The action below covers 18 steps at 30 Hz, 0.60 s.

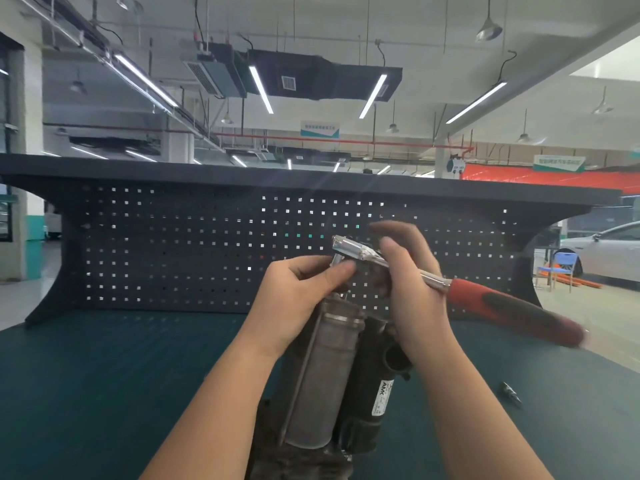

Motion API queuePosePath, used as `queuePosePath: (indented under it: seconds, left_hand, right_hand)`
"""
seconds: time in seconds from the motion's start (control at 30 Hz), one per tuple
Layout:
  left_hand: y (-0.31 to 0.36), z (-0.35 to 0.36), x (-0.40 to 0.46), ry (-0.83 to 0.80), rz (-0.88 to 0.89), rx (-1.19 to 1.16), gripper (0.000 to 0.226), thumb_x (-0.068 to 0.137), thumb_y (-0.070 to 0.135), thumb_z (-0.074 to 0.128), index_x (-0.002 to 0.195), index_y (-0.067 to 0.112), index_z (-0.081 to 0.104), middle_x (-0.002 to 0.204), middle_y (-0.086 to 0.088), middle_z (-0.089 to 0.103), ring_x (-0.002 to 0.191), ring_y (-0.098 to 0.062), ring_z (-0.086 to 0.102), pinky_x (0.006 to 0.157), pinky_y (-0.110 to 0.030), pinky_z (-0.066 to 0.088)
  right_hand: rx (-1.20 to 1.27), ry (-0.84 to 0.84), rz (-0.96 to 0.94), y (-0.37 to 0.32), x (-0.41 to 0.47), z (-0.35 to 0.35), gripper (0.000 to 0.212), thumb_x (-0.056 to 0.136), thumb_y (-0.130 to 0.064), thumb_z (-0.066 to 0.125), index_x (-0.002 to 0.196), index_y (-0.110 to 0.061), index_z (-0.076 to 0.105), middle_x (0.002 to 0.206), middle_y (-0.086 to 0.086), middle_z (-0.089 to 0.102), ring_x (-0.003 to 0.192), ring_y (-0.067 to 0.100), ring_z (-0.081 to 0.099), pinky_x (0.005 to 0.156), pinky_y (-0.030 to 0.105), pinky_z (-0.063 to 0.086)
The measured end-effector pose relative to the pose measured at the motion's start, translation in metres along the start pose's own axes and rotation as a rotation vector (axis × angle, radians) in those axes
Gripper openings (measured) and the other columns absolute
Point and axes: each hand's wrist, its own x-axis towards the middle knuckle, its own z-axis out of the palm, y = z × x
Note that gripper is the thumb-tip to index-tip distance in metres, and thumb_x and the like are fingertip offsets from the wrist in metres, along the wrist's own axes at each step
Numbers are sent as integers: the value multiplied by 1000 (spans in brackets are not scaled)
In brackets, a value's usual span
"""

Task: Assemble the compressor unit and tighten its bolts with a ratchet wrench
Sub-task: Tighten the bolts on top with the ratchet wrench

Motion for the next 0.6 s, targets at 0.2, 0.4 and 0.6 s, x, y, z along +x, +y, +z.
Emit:
queuePosePath:
  seconds: [0.2,0.4,0.6]
  left_hand:
    - [6,-5,-1,-24,12,-52,22,68,36,77,82,18,81,78,-1,77,71,-6,70,63,-13,51]
    - [3,-4,0,0,-14,-48,17,72,32,77,83,19,81,87,-3,78,83,-13,73,74,-19,55]
    - [5,-4,-2,-69,0,-31,25,73,35,78,88,14,80,88,-6,78,84,-12,72,73,-17,53]
  right_hand:
    - [-340,-25,-434,-8,-6,11,16,86,-35,48,95,-37,61,62,-14,55,53,-1,50,51,10,38]
    - [76,-21,133,5,-2,-6,20,94,-25,48,100,-22,66,74,5,57,63,14,50,55,25,42]
    - [-413,-52,-415,-14,-5,9,20,84,-33,47,98,-41,60,57,-19,51,51,-1,49,50,8,37]
